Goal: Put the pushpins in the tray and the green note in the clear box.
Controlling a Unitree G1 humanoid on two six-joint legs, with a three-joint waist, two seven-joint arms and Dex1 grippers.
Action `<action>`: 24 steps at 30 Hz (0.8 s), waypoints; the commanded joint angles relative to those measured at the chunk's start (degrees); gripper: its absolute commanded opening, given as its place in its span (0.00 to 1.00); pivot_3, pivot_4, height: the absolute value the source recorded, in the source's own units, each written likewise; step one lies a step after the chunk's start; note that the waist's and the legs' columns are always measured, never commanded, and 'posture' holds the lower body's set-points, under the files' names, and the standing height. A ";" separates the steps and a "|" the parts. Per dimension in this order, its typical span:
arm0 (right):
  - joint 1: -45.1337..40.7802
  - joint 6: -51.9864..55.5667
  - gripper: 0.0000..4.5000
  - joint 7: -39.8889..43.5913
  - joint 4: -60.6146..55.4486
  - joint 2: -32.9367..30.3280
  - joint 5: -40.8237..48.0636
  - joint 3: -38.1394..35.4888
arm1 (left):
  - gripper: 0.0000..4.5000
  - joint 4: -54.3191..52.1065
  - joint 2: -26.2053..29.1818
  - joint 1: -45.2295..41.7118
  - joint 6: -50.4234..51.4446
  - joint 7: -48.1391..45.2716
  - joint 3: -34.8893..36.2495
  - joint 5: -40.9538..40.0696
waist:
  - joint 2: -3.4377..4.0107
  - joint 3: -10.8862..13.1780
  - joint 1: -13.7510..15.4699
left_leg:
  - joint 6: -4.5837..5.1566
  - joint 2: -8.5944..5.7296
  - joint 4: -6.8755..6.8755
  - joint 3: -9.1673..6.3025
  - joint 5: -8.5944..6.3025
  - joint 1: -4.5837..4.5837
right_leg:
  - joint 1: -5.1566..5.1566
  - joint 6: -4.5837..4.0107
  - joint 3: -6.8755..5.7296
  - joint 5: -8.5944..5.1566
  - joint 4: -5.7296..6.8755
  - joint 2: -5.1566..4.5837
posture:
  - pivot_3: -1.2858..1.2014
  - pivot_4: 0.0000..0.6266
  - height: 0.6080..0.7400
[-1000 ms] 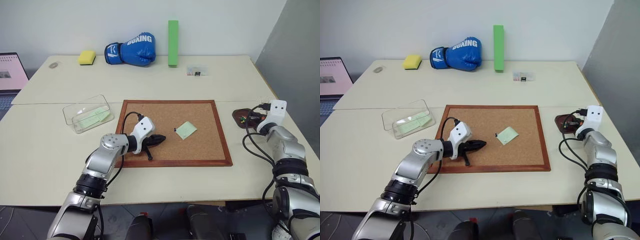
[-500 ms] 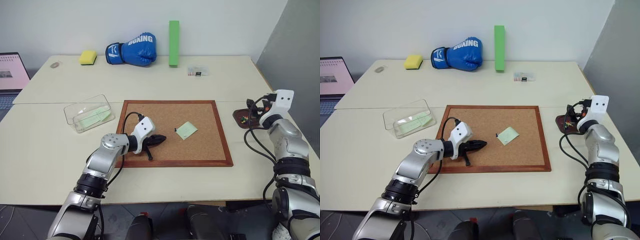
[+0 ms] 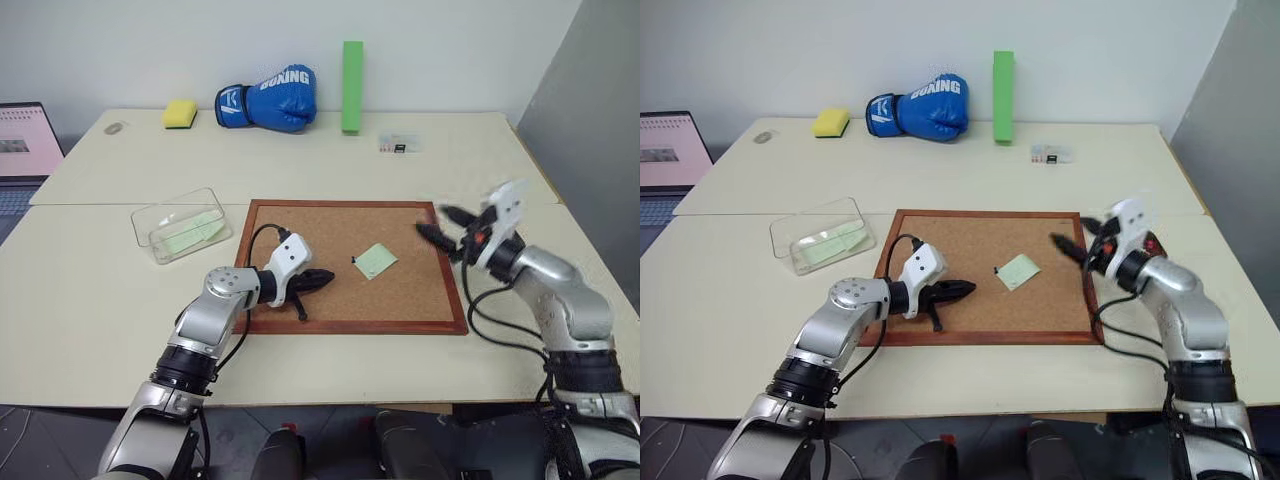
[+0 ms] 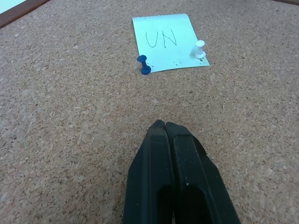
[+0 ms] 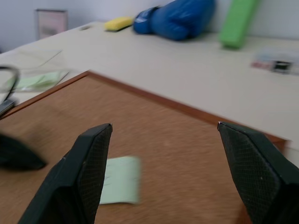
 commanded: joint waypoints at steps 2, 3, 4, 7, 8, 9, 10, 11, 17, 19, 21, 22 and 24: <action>0.70 -1.82 0.85 3.99 -3.51 -0.16 -1.96 5.12 | 0.00 0.38 0.52 0.03 0.04 -0.35 -0.35 0.21 | 0.00 0.00 0.00 | 0.00 0.00 0.02 0.00 0.00 0.01 | 0.00 0.00 0.00 0.00 0.01 0.00 | 0.52 0.24 1.00; 0.70 -2.41 0.85 3.82 -3.01 0.75 -2.61 6.20 | 0.00 0.32 0.50 0.09 0.03 -0.25 -0.35 0.25 | 0.00 0.00 0.00 | 0.00 0.00 0.03 0.00 0.00 0.01 | 0.00 0.01 0.00 0.00 0.02 0.00 | 0.52 0.24 1.00; 0.51 -2.88 0.85 3.56 -2.36 1.71 -3.21 7.10 | 0.00 0.35 0.50 0.11 0.00 -0.18 -0.35 0.30 | 0.00 0.00 0.00 | 0.00 0.00 0.03 0.00 0.00 0.02 | 0.00 0.01 0.00 0.01 0.02 0.00 | 0.52 0.24 1.00; -0.10 -4.26 0.85 3.08 -0.45 4.13 -4.90 9.30 | 0.00 -0.03 0.53 0.45 0.03 -0.04 -0.42 0.38 | -0.01 -0.01 0.00 | 0.00 0.00 0.02 0.00 0.00 0.03 | 0.00 0.01 0.00 0.00 0.03 0.01 | 0.52 0.24 1.00; -0.47 -4.51 0.85 2.82 0.57 4.76 -5.69 9.94 | 0.00 -0.13 0.57 0.50 0.08 -0.06 -0.42 0.36 | -0.02 -0.01 0.00 | 0.00 0.01 0.01 0.00 0.00 0.03 | 0.00 0.00 -0.01 0.00 0.03 0.01 | 0.52 0.24 1.00; -0.76 -4.99 0.85 2.73 1.61 5.22 -6.63 10.56 | 0.00 -0.18 0.60 0.54 0.11 -0.07 -0.40 0.34 | -0.02 -0.01 0.00 | 0.00 0.03 0.02 -0.01 0.00 0.03 | 0.00 0.00 -0.02 0.00 0.03 0.02 | 0.52 0.24 1.00; -0.92 -5.67 0.85 2.74 2.59 5.59 -7.53 11.11 | 0.00 -0.22 0.61 0.57 0.14 -0.06 -0.39 0.32 | -0.02 -0.01 0.00 | -0.01 0.02 0.01 0.00 0.00 0.03 | -0.01 0.00 -0.01 0.00 0.03 0.02 | 0.52 0.24 1.00; -1.13 -5.98 0.85 2.70 3.72 6.18 -8.07 11.56 | 0.00 -0.14 0.63 0.58 0.08 -0.06 -0.39 0.35 | -0.02 -0.01 0.00 | -0.01 0.02 0.02 0.00 0.00 0.02 | 0.00 0.00 -0.01 0.00 0.03 0.01 | 0.52 0.24 1.00; -2.27 -7.79 0.85 2.70 9.54 7.47 -12.15 13.53 | 0.00 -0.33 0.63 0.63 0.18 0.00 -0.35 0.29 | -0.02 -0.01 0.00 | -0.01 0.02 0.01 -0.01 0.00 0.03 | -0.01 0.00 -0.02 0.00 0.03 0.01 | 0.52 0.24 1.00; -2.55 -8.02 0.75 2.55 10.36 7.92 -12.61 13.41 | 0.00 -0.40 0.68 0.67 0.19 0.00 -0.34 0.30 | -0.02 -0.01 -0.01 | -0.01 0.02 0.02 -0.01 0.00 0.03 | -0.01 0.00 -0.02 0.00 0.03 0.01 | 0.52 0.24 1.00; -2.93 -8.13 0.65 2.33 10.90 8.53 -12.78 13.03 | 0.00 -0.61 0.74 0.76 0.29 -0.01 -0.29 0.26 | -0.02 -0.01 -0.01 | -0.01 0.02 0.02 0.00 0.00 0.03 | -0.01 0.00 -0.02 0.00 0.04 0.01 | 0.52 0.24 1.00; -3.11 -8.17 0.62 2.24 11.10 8.79 -12.89 12.88 | 0.00 -0.66 0.75 0.78 0.29 -0.01 -0.30 0.26 | -0.02 -0.01 -0.01 | -0.01 0.02 0.02 -0.01 0.00 0.03 | -0.01 0.00 -0.02 0.00 0.04 0.01 | 0.52 0.24 1.00; -3.50 -8.26 0.54 2.05 11.64 9.25 -13.11 12.62 | 0.00 -0.52 0.71 0.66 0.26 -0.02 -0.35 0.29 | -0.02 -0.01 -0.01 | -0.01 0.02 0.02 -0.01 0.00 0.03 | -0.01 0.00 -0.02 0.00 0.04 0.01 | 0.52 0.24 1.00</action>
